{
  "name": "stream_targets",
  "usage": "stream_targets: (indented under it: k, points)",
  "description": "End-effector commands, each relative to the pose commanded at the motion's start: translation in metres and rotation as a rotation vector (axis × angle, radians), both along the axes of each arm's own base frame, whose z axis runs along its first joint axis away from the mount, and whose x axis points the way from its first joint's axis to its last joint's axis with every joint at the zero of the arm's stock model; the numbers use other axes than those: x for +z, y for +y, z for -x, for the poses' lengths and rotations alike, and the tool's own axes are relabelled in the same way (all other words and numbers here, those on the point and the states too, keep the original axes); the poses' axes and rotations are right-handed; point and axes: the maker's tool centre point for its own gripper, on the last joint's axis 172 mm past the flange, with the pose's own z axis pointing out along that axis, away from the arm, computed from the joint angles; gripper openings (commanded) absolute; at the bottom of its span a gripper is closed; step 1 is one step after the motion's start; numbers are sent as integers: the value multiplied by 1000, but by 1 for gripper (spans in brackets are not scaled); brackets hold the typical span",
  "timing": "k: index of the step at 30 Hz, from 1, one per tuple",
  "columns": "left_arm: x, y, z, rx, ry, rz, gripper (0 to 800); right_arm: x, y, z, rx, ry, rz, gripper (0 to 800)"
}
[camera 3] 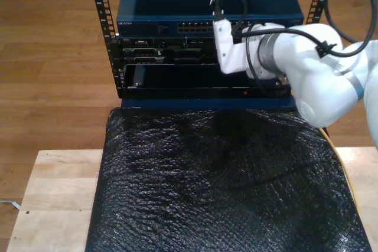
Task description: Grab the cable and plug it in
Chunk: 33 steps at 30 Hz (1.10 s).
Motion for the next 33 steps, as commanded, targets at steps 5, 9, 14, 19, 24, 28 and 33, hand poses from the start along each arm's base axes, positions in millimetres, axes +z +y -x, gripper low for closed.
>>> stream_targets:
  k: [5, 9, 14, 19, 24, 28, 33]
  points:
    - [0, 0, 0, 0, 0, 0, 800, 12, 6, -2, 19, -44, -27, 0]
    - [0, 0, 0, 0, 0, -2, 800, 22, 8, -1, 28, -72, -42, 0]
    - [0, 0, 0, 0, 0, -2, 800, 30, 8, -1, 27, -86, -50, 0]
    - [0, 0, 0, 0, 0, 0, 800, 37, 11, 17, 44, -112, -75, 0]
    - [0, 0, 0, 0, 0, -2, 800, 43, 7, 25, 49, -144, -102, 0]
    - [0, 0, 0, 0, 0, 0, 800, 38, 3, 45, 48, -132, -101, 0]
    - [0, 0, 0, 0, 0, -2, 800, 28, 12, 80, 94, -160, -150, 0]
